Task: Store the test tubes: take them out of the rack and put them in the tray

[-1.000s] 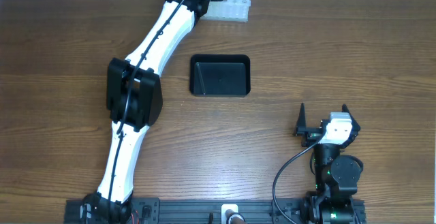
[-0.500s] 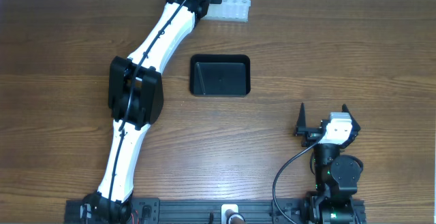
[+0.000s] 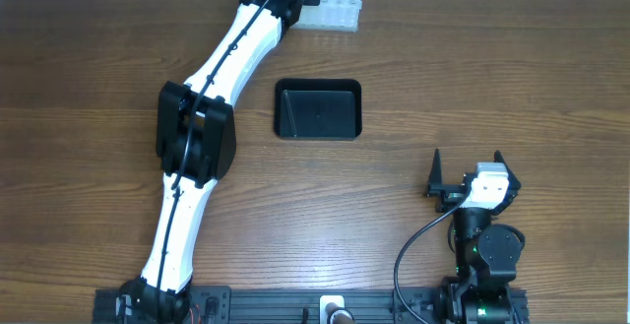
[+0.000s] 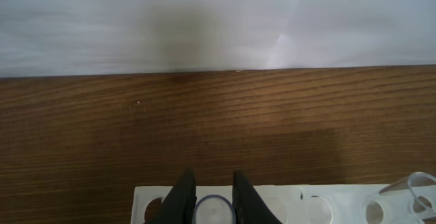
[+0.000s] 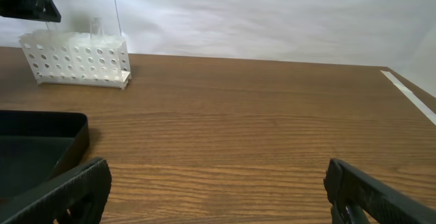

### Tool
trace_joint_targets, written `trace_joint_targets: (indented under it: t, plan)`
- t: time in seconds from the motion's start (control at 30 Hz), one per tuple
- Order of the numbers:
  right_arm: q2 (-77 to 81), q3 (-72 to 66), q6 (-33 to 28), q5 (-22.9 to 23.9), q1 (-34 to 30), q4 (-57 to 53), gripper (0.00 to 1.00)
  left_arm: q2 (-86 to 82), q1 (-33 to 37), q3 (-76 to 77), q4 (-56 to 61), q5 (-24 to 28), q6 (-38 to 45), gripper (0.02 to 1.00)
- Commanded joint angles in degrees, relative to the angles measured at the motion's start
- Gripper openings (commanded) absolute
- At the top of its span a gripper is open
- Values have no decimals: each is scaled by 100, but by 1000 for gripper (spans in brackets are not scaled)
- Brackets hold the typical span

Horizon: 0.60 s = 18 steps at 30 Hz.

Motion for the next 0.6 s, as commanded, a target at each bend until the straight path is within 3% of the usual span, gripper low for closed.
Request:
trace_joint_targets:
  t: [0.03,0.6]
  plan:
    - [-39,-48,-24,-50,0,7,991,120,42,13,17,-44,-2,117]
    - [-39,-48,-24,-50,0,7,993,-492,13,20,-203,-50,4,45]
